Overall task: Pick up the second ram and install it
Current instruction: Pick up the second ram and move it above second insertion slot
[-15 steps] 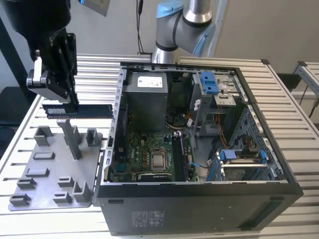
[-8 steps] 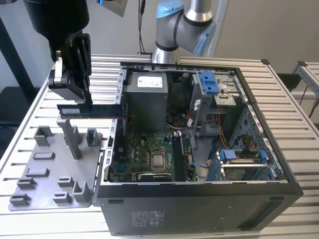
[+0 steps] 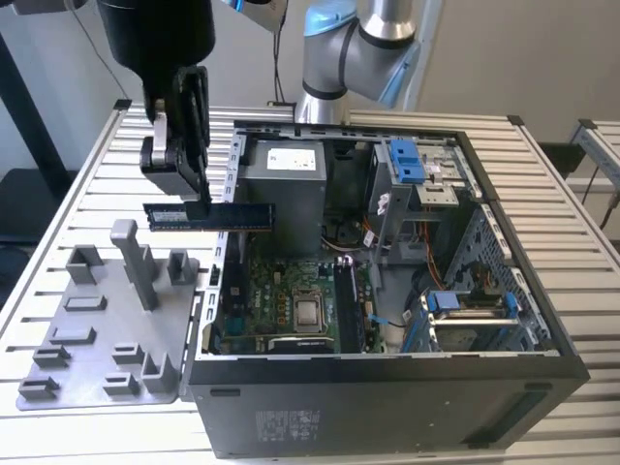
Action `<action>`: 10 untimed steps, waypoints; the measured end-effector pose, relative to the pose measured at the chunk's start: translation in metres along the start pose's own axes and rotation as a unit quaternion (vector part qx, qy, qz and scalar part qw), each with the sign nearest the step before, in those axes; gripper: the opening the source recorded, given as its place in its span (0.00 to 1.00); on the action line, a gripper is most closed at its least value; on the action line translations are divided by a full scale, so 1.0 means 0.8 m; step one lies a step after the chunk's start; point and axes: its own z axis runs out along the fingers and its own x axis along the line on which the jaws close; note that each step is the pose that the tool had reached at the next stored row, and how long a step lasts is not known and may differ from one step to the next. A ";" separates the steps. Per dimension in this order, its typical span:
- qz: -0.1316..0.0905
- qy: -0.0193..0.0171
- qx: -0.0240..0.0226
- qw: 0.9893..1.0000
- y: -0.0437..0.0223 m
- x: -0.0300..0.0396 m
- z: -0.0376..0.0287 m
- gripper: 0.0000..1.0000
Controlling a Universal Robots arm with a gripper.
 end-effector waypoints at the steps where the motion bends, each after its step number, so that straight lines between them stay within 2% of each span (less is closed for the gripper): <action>1: 0.000 0.000 0.000 1.000 -0.0060 0.0000 0.0002 0.14; 10: 0.000 0.000 0.000 1.000 -0.0570 0.0004 0.0017 0.14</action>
